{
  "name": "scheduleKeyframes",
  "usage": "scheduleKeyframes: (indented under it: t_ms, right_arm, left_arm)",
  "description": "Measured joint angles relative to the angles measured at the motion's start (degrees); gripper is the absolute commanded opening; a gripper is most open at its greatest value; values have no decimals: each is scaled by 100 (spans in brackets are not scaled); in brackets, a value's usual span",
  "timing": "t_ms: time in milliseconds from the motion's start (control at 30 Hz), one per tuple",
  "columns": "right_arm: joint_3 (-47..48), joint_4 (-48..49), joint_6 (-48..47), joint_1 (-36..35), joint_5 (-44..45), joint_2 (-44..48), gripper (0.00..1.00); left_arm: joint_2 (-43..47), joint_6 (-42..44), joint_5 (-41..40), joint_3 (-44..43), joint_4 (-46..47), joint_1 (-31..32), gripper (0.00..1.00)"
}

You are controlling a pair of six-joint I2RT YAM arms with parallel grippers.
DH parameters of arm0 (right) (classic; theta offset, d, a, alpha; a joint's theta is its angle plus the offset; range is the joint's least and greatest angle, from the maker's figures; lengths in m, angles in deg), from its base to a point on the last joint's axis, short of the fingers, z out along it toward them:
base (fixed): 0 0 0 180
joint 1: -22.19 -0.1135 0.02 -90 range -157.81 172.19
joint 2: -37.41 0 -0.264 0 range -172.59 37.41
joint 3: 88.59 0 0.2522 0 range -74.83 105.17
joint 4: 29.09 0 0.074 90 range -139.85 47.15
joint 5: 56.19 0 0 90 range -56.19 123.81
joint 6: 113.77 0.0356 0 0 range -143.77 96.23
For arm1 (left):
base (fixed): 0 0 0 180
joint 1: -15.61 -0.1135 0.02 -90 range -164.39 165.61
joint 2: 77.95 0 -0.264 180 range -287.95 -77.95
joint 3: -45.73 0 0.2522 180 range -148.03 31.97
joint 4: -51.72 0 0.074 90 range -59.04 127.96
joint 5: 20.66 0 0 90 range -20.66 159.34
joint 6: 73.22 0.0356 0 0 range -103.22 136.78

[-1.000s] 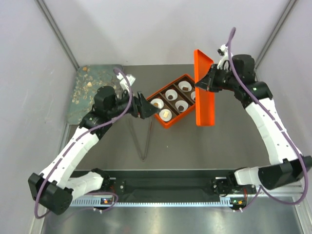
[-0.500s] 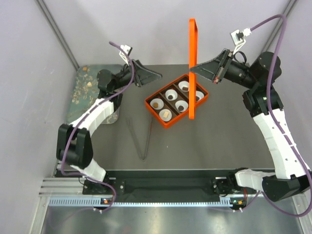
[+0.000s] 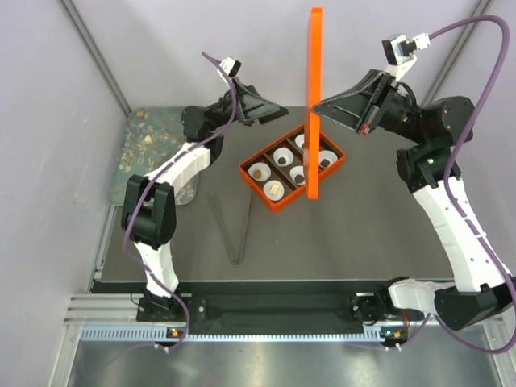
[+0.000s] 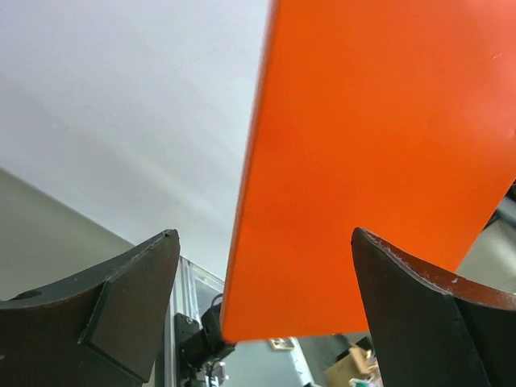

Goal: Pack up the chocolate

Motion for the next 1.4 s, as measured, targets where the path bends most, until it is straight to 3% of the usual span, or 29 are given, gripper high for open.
scheduleKeyframes:
  t_ms: [367, 767, 1067, 1400]
  right_arm:
    - [35, 564, 496, -402, -61, -225, 0]
    - [-428, 925, 466, -455, 20, -151, 0]
    - [-1770, 1759, 916, 208, -120, 98, 0]
    - [-2417, 2660, 1447, 894, -413, 302, 0]
  left_arm:
    - [-396, 66, -87, -1082, 286, 463, 93]
    - [-682, -404, -245, -1040, 284, 581, 85]
    - [-682, -378, -323, -470, 68, 525, 78]
    - [-682, -378, -444, -240, -57, 496, 64]
